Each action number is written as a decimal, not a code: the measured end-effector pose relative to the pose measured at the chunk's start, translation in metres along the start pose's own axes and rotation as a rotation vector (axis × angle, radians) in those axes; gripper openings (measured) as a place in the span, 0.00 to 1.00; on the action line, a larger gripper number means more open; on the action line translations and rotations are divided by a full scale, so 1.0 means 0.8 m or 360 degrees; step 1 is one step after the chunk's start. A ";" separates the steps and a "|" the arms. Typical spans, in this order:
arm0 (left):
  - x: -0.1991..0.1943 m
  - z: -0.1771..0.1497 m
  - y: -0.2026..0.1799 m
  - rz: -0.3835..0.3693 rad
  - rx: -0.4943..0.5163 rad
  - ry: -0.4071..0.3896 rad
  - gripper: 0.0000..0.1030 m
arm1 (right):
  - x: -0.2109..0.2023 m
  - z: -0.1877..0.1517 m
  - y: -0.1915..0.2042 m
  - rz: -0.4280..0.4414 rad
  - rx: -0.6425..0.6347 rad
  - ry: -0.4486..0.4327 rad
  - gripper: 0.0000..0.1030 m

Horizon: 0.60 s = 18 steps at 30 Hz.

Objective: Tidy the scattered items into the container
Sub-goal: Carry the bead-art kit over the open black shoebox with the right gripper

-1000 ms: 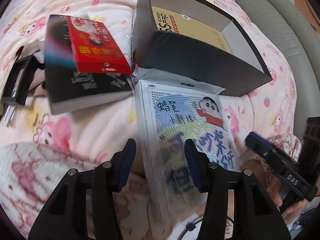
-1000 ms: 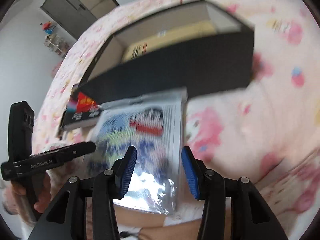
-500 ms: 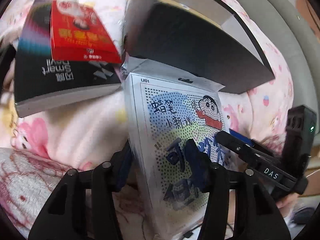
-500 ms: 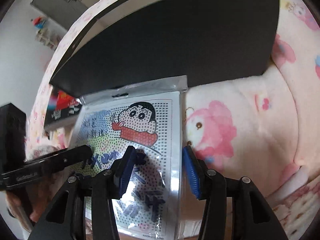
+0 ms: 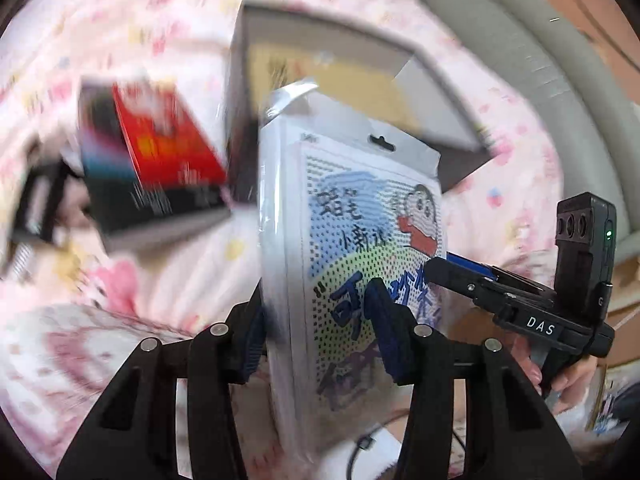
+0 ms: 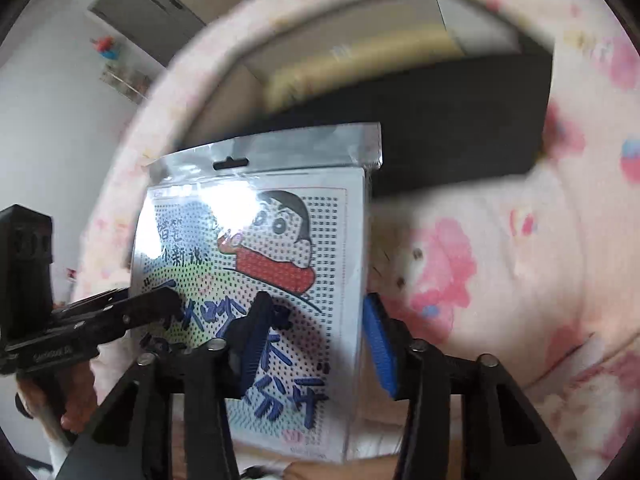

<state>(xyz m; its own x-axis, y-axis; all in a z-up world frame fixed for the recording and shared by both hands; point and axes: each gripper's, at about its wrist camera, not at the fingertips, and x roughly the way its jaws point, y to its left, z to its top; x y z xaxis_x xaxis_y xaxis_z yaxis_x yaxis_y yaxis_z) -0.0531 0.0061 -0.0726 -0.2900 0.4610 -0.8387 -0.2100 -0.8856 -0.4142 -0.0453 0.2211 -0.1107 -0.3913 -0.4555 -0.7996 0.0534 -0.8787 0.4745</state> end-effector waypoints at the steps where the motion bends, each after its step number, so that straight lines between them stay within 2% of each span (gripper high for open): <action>1: -0.013 0.004 -0.005 -0.0021 0.0014 -0.0036 0.47 | -0.019 0.003 0.008 0.0023 -0.0033 -0.0064 0.40; 5: -0.041 0.047 -0.037 -0.0035 0.0102 -0.0178 0.48 | -0.076 0.033 0.028 -0.0002 -0.0152 -0.0273 0.40; 8: -0.054 0.101 -0.045 0.0019 0.0168 -0.0255 0.48 | -0.086 0.091 0.022 -0.0061 -0.0231 -0.0342 0.40; 10: -0.045 0.139 -0.046 0.0038 0.0160 -0.0303 0.48 | -0.080 0.134 0.021 -0.0062 -0.0251 -0.0359 0.40; 14: 0.000 0.200 -0.016 0.0009 0.0009 -0.0234 0.48 | -0.038 0.202 0.011 -0.0092 -0.0252 -0.0266 0.39; 18: 0.053 0.230 0.014 0.0008 -0.0131 -0.0123 0.49 | 0.010 0.243 0.001 -0.0125 -0.0224 -0.0121 0.39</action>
<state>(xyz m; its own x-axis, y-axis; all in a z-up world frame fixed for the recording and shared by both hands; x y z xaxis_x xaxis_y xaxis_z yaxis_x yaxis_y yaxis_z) -0.2398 0.0259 -0.0474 -0.3628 0.4568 -0.8122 -0.1318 -0.8880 -0.4405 -0.2273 0.2444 -0.0447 -0.4674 -0.3775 -0.7994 0.1459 -0.9248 0.3514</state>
